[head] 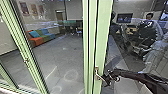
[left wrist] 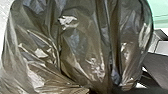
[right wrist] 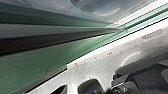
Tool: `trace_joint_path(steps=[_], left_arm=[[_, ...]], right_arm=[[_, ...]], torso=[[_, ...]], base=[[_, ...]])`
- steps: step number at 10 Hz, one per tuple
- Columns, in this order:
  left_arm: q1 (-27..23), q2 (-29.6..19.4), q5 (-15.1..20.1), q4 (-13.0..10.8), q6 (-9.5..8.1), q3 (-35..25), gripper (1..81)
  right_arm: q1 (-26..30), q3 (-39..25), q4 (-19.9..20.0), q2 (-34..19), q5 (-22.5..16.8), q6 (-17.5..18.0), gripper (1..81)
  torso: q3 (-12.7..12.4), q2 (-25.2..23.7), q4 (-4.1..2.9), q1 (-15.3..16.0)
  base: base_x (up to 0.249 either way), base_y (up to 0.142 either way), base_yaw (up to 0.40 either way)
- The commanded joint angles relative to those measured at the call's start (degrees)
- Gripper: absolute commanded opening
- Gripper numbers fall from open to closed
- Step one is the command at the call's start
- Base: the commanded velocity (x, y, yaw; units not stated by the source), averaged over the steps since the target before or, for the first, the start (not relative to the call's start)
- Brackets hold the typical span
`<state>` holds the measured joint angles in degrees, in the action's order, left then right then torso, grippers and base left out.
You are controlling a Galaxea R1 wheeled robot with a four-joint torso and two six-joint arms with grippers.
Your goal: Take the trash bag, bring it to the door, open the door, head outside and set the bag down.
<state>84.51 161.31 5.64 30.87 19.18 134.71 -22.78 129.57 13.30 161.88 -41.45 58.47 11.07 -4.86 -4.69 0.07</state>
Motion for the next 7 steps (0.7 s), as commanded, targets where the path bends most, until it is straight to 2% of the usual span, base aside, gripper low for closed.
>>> trace_joint_path(steps=[1, 3, 7], left_arm=[[-1.8, -0.4, 5.4, 0.4, -0.19, -0.5, 1.0], [-1.8, -0.1, 5.5, 0.7, -0.19, 0.3, 1.0], [-1.8, 0.3, 5.6, 0.6, -0.19, 0.8, 1.0]], right_arm=[[12.3, 2.9, 0.9, -1.7, 2.6, 3.1, 81.1], [12.6, 3.0, 0.9, -1.8, 2.6, 3.1, 81.1], [12.4, 2.8, 0.9, -1.8, 2.6, 3.0, 81.1]], torso=[[0.0, 0.0, 0.0, 0.0], [0.0, 0.0, 0.0, 0.0], [0.0, 0.0, 0.0, -0.1]], base=[[0.0, 0.0, 0.0], [0.0, 0.0, 0.0], [0.085, 0.0, 0.0]])
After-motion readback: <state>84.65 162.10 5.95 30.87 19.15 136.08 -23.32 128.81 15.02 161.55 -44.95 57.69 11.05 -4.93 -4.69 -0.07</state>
